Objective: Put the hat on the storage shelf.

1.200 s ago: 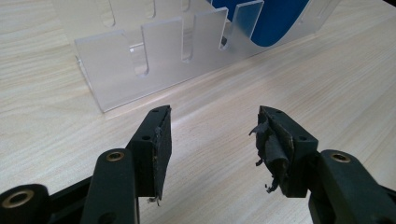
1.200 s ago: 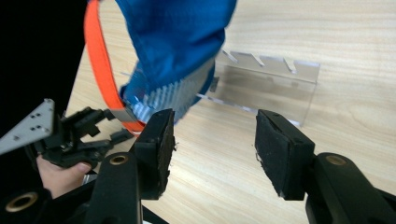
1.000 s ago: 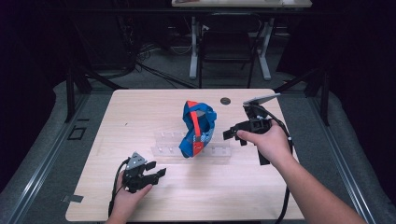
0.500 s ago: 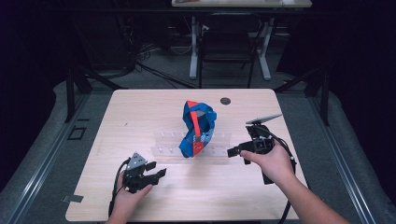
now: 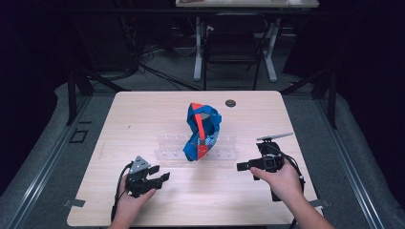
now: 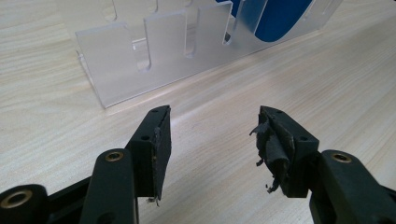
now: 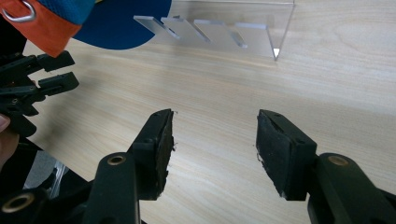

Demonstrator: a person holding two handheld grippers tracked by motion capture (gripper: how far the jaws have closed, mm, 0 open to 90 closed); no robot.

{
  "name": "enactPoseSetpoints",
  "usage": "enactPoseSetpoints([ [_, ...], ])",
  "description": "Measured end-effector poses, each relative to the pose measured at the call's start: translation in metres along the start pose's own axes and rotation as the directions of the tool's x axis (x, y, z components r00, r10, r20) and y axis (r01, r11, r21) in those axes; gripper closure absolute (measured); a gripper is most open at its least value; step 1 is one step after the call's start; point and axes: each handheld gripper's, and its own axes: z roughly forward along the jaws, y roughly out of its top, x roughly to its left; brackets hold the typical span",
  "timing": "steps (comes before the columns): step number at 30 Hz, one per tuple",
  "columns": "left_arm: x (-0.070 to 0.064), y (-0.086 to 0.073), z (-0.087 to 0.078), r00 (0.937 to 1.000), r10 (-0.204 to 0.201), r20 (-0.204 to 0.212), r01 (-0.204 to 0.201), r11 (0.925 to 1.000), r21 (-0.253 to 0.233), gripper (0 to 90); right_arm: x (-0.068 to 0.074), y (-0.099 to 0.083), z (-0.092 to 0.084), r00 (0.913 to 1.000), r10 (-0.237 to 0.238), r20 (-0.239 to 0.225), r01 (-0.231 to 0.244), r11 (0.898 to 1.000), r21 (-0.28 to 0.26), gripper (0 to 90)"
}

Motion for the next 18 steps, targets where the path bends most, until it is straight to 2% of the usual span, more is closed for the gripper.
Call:
enactPoseSetpoints([
  [4,0.0,0.0,0.0,1.0,0.002,0.002,-0.002,1.0,0.001,45.8,-0.006,-0.008,0.002,0.9999,-0.009,0.014,0.009,1.0,-0.025,45.7],
  [8,-0.001,0.0,0.001,1.0,0.007,0.001,-0.007,1.0,0.001,45.8,-0.012,-0.013,0.004,0.9999,0.005,0.01,-0.005,1.0,-0.026,45.4],
  [12,0.0,0.0,0.0,1.0,0.001,-0.001,-0.001,1.0,0.006,45.8,-0.016,-0.018,0.007,0.9995,-0.004,0.032,0.005,0.999,-0.033,45.4],
  [16,0.0,-0.001,0.0,1.0,0.002,-0.001,-0.002,1.0,0.008,45.7,-0.018,-0.026,0.011,0.9984,-0.021,0.053,0.025,0.997,-0.077,46.2],
  [18,0.0,-0.001,0.0,1.0,-0.002,-0.003,0.002,1.0,0.008,45.7,-0.021,-0.032,0.015,0.9984,-0.027,0.05,0.032,0.995,-0.098,46.4],
])
